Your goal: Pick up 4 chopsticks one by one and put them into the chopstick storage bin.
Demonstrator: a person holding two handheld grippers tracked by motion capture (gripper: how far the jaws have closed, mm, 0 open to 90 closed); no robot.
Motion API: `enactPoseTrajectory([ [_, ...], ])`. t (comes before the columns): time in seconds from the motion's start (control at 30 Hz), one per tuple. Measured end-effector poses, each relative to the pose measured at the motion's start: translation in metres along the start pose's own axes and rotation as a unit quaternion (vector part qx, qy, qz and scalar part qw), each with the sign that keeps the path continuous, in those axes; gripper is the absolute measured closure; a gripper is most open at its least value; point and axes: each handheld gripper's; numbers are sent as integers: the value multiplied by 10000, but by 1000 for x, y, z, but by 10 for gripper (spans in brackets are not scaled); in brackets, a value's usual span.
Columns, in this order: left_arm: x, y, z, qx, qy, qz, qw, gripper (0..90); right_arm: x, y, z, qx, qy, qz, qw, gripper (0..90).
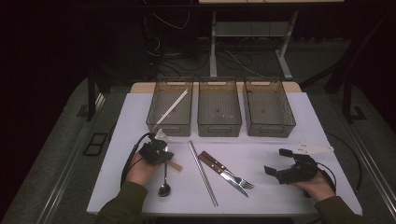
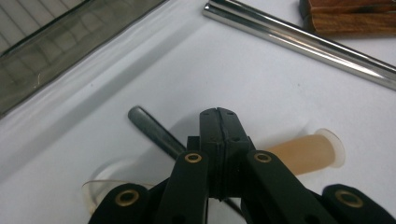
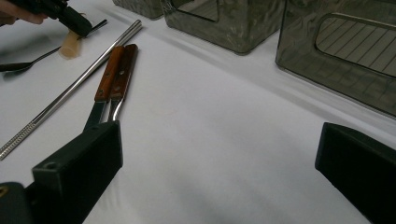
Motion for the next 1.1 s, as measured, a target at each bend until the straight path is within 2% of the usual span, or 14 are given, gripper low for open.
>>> enactPoseTrajectory([
  [0.2, 7, -2, 7, -37, 80, 80, 9999, 896, 0, 0, 0, -3, 6, 9, 10000, 9],
  [0.33, 4, 3, 13, -1, 470, 73, 9989, 893, 0, 0, -1, -1, 6, 17, 10000, 9],
  [0.4, 1, 12, 15, 164, 674, 14, 9976, 891, 0, 0, -1, -2, 4, 12, 10000, 9],
  [0.5, -7, 31, 12, 442, 797, -160, 9957, 894, 0, 0, -1, 1, 2, 10, 10000, 8],
  [0.6, -16, 54, 4, 764, 770, -454, 9931, 895, 0, -1, -1, 6, -6, 15, 10000, 9],
  [0.63, -18, 62, 1, 865, 785, -482, 9920, 896, 0, -1, 0, 5, -8, 20, 10000, 8],
  [0.7, -23, 76, -5, 1032, 777, -684, 9893, 896, 0, -1, -1, 9, -8, 19, 10000, 8],
  [0.77, -26, 87, -10, 1195, 813, -730, 9868, 896, 0, -1, -1, -3, -22, 6, 10000, 9],
  [0.93, -31, 104, -17, 1403, 788, -1045, 9814, 897, 0, -1, -1, -2, -20, 4, 10000, 8],
  [0.97, -31, 108, -19, 1452, 768, -973, 9816, 897, 0, -1, -1, -3, -24, 3, 10000, 8],
  [1.03, -32, 113, -23, 1500, 707, -1132, 9796, 897, 0, -1, -1, -1, -33, -15, 10000, 9],
  [1.07, -32, 116, -24, 1522, 646, -1165, 9793, 897, 0, -1, -1, -5, -37, -19, 10000, 8],
  [1.1, -33, 120, -26, 1533, 698, -1126, 9793, 897, 0, -2, -1, -6, -40, -16, 10000, 9],
])
Point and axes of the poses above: each handheld gripper's, and its own axes: z roughly backward along the jaws, x roughly out of its underside, y roughly to its right, and after that the axes turned 3 degrees about -z, right-handed
